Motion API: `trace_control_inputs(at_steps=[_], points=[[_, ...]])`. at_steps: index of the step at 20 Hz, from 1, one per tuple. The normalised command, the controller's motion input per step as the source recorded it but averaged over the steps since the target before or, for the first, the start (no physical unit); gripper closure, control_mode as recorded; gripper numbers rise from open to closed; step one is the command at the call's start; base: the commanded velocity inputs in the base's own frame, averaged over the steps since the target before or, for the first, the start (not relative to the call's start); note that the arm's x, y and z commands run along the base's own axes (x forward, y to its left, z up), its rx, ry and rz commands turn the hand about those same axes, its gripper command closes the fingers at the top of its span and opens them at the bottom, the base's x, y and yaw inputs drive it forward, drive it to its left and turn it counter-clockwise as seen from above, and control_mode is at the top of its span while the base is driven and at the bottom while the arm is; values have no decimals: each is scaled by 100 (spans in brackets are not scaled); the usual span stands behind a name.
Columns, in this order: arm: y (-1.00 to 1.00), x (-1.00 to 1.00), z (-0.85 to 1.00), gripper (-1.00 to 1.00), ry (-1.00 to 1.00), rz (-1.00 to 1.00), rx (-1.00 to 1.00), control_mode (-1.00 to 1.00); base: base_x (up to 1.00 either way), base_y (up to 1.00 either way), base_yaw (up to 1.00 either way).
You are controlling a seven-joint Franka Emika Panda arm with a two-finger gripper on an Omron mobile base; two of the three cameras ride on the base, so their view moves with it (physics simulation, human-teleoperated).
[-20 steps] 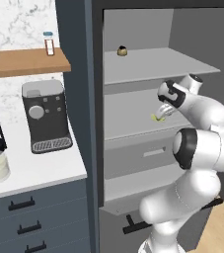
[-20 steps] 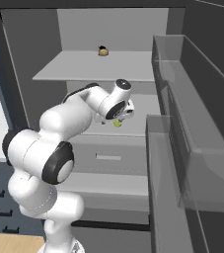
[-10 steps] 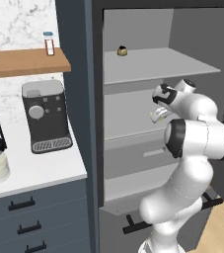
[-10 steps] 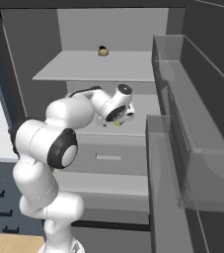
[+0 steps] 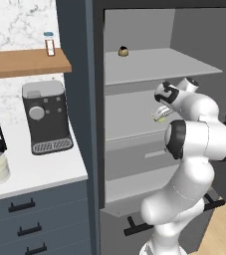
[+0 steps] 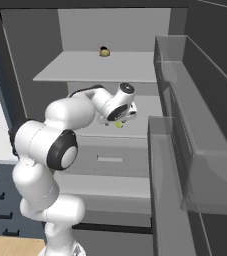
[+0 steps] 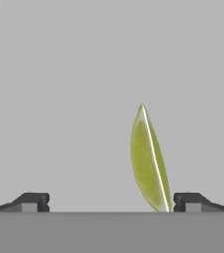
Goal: Grab a lemon wedge from the fridge and one ice cube from the ice bowl, and put them in the glass of lemonade.
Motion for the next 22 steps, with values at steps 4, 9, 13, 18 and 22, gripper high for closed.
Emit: trace_control_inputs(at_steps=[4, 9, 13, 18, 22], points=[[-8, 24, -11, -100, -2, 0, 0, -100, 0, 0, 0], [-20, 0, 0, -100, 0, 0, 1, -100, 0, 0, 0], [-7, 7, -4, -100, 0, 0, 0, -100, 0, 0, 0], [-3, 26, -4, -100, -1, -2, 0, -100, 0, 0, 0], [0, 11, -3, -100, 0, 0, 0, -100, 0, 0, 0]])
